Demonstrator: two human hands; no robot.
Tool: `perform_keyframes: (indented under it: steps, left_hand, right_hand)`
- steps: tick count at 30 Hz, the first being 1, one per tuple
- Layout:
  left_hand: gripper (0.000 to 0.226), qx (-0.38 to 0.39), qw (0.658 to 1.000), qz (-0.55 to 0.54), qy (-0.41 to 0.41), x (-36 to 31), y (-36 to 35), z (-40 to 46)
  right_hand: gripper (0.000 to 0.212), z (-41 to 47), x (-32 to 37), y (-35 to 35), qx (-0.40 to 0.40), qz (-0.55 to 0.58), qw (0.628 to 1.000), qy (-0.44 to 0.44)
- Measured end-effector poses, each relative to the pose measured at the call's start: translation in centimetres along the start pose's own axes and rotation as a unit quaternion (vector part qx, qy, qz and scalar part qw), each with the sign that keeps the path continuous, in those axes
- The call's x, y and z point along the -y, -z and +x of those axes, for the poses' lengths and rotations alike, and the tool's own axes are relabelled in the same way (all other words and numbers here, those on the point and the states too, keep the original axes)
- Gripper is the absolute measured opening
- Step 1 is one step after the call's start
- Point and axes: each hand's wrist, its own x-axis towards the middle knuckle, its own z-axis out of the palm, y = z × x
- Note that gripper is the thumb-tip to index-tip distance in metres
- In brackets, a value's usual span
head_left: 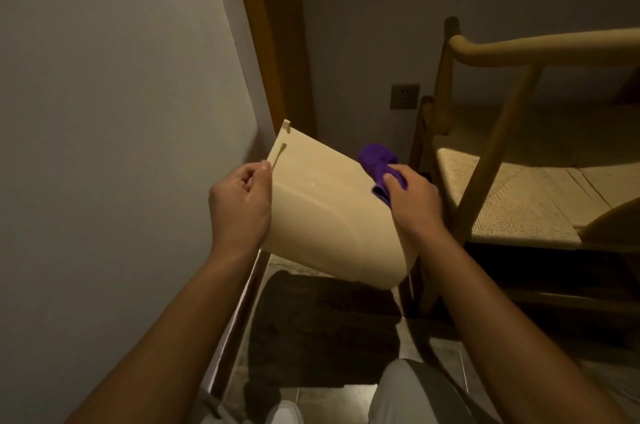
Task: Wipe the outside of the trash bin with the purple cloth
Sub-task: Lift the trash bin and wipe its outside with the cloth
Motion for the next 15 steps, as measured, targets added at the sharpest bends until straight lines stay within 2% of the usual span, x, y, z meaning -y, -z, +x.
perform_keyframes:
  steps: [3, 6, 9, 13, 15]
  left_hand:
    - [0.020, 0.005, 1.000, 0.014, -0.028, 0.1, 0.3, 0.3]
    - [0.023, -0.002, 1.000, 0.008, -0.014, 0.3, 0.0, 0.8]
    - [0.021, -0.003, 0.999, 0.013, 0.045, 0.2, -1.2, 0.8]
    - [0.023, -0.002, 0.985, -0.005, 0.171, 0.6, -2.0, 1.7]
    - [0.019, 0.008, 0.973, -0.020, 0.230, 1.1, -1.9, 2.2]
  right_hand:
    - [0.035, -3.9, -1.5, 0.1, -0.052, 0.084, 0.993, 0.063]
    - [0.036, -7.4, -0.5, -1.0, -0.096, 0.084, 0.983, 0.132]
    - [0.039, -10.6, 2.0, -3.3, -0.086, 0.079, 0.978, 0.172]
    - [0.032, -12.7, 5.1, -5.5, -0.058, 0.113, 0.968, 0.218]
    - [0.036, -12.7, 5.4, -5.6, -0.023, 0.080, 0.968, 0.238]
